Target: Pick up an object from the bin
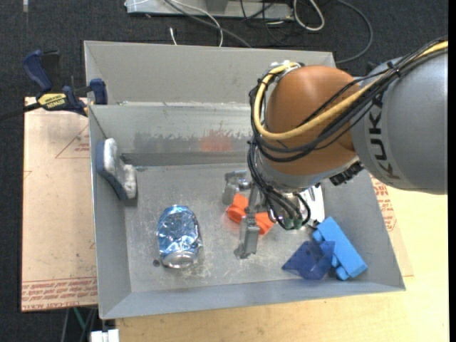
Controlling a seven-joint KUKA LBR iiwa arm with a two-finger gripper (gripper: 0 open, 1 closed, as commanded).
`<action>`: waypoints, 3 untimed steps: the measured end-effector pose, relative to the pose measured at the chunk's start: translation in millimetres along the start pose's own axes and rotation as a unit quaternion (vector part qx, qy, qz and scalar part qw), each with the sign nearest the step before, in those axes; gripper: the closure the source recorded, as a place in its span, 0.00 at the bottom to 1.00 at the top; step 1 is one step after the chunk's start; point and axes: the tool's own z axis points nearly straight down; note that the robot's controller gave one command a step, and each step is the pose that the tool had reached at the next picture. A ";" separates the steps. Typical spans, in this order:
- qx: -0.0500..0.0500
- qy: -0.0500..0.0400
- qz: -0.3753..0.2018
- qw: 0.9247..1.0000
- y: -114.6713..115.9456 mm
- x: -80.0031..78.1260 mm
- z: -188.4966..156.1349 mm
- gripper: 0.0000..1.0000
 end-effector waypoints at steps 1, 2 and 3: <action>0.000 -0.001 -0.105 0.994 -22.0 -30.3 20.7 0.00; -0.002 -0.002 -0.084 0.996 -12.6 -1.3 76.7 0.00; 0.000 -0.005 -0.167 0.986 -50.4 -12.7 134.0 0.00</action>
Offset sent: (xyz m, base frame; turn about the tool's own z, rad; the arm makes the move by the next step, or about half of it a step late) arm 0.0032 -0.0135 -0.0742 -0.1670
